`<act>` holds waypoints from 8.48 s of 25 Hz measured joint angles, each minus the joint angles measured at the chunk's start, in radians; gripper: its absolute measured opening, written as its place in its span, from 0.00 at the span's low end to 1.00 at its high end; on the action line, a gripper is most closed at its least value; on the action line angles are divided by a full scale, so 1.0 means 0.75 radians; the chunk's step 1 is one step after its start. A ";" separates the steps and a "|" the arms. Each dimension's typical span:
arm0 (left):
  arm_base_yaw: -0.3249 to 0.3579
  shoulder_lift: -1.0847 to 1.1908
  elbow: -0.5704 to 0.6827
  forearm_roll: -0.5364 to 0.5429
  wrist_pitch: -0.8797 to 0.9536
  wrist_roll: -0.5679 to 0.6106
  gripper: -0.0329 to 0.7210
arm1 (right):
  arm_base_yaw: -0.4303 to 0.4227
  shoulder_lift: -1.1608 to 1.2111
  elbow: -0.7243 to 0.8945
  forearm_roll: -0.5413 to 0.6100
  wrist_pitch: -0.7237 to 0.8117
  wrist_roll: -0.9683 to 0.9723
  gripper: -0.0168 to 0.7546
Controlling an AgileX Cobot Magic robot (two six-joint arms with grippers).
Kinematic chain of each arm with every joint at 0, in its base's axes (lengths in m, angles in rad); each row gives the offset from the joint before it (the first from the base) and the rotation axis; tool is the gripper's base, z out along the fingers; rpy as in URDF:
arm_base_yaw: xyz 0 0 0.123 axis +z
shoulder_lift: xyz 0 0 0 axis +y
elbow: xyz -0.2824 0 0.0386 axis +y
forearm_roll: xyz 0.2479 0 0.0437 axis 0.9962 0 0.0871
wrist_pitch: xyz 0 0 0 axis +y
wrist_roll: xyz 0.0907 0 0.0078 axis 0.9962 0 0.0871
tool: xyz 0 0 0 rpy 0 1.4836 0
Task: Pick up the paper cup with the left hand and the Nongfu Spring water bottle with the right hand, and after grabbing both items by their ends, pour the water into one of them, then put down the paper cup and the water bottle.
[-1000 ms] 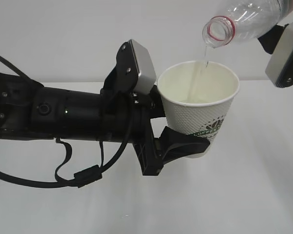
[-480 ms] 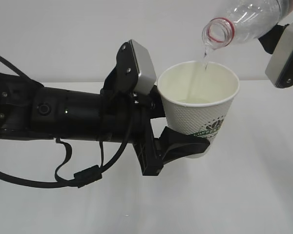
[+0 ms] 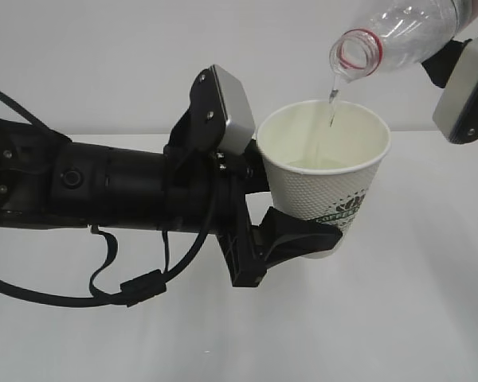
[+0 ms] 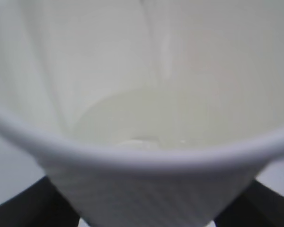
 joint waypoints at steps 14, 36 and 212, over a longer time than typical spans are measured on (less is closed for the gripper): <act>0.000 0.000 0.000 0.114 0.005 0.000 0.76 | 0.000 0.000 0.000 0.011 0.000 0.000 0.67; 0.000 0.000 0.000 0.121 0.005 0.000 0.76 | 0.000 0.000 0.000 0.011 -0.006 -0.030 0.67; 0.000 0.002 0.002 0.124 0.005 0.000 0.76 | 0.000 0.416 0.323 0.860 -0.226 1.240 0.67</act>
